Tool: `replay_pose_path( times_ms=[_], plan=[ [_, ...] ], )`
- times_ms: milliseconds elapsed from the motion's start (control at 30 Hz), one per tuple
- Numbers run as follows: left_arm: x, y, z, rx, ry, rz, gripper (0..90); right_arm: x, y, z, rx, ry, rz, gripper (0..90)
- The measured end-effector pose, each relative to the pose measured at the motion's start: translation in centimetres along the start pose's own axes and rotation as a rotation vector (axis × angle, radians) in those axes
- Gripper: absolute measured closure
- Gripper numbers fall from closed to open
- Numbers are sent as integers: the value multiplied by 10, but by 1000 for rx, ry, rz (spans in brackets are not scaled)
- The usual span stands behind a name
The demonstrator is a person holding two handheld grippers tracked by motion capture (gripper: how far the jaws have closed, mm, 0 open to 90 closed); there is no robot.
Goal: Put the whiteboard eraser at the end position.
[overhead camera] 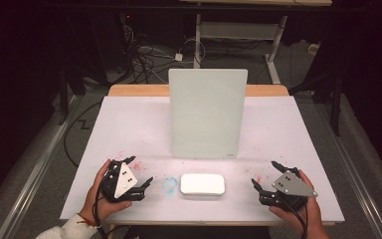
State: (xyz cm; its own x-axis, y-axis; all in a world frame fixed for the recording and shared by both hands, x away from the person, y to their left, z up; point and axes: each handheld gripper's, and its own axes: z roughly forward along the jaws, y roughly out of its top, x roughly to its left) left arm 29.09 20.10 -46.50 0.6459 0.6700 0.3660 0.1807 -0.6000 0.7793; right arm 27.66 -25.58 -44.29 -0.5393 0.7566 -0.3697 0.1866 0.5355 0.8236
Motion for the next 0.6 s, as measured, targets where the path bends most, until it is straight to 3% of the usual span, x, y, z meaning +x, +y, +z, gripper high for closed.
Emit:
replay_pose_path(
  times_ms=[600],
  plan=[
    [4, -1, 5, 19, 3, -24, 159, -4, -3, 4, 16, -15, 8, 215]
  ],
)
